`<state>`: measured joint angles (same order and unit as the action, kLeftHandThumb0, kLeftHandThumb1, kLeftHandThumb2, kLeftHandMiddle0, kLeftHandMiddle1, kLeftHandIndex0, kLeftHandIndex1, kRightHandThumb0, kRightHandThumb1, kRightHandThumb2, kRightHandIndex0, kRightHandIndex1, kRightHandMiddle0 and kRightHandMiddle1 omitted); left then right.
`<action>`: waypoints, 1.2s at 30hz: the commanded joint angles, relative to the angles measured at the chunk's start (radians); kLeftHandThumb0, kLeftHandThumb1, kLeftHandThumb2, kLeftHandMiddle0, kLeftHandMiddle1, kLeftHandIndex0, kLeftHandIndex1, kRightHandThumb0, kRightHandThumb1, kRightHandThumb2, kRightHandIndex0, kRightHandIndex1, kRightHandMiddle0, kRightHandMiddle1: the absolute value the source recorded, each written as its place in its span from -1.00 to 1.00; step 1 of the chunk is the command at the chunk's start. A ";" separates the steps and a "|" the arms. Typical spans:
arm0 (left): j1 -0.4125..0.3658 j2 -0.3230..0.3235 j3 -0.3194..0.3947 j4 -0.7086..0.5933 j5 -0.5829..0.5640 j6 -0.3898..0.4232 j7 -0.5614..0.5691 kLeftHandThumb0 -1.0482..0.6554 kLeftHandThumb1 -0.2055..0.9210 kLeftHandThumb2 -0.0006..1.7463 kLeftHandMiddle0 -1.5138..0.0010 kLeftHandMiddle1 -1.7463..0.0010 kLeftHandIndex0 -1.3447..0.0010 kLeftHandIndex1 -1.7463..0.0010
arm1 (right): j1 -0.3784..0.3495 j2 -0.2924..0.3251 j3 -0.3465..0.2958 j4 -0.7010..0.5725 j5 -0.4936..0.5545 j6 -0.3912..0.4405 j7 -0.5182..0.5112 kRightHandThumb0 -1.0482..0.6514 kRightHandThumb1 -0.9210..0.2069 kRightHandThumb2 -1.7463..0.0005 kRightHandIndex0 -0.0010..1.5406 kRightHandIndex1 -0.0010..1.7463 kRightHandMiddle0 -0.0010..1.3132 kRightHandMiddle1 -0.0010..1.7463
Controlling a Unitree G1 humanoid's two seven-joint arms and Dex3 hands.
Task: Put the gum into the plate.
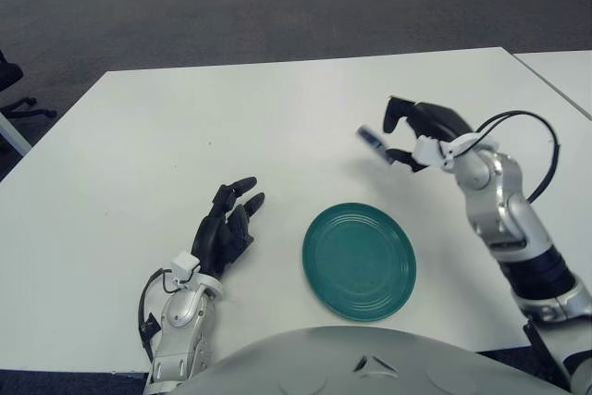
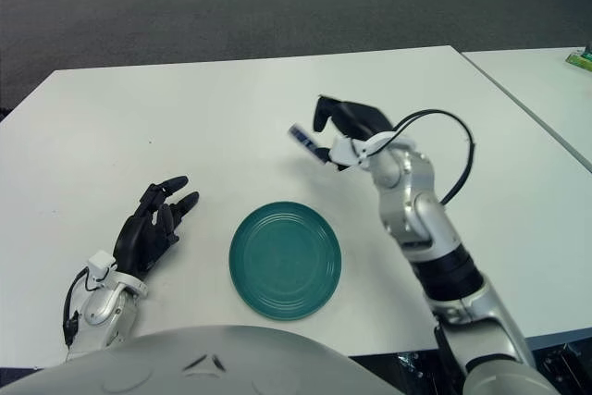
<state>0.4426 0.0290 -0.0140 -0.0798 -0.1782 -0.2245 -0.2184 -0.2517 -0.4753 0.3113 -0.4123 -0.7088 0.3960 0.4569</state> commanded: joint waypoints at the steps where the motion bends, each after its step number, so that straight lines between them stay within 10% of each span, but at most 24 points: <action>1: 0.013 0.006 -0.001 0.016 0.012 0.032 0.007 -0.76 1.00 0.06 0.35 0.63 0.88 -0.06 | 0.003 0.018 0.028 -0.077 -0.053 0.050 0.049 -0.27 -0.25 -0.25 0.35 1.00 -0.28 1.00; 36: 0.012 0.002 -0.005 0.020 0.020 0.011 -0.003 -0.76 1.00 0.05 0.35 0.63 0.88 -0.08 | 0.015 0.008 0.150 -0.377 -0.243 0.130 0.597 -0.24 -0.44 -0.09 0.04 1.00 -0.39 1.00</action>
<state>0.4499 0.0293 -0.0188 -0.0831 -0.1546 -0.2345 -0.2186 -0.2224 -0.4601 0.4630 -0.7828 -0.9181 0.5328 1.0313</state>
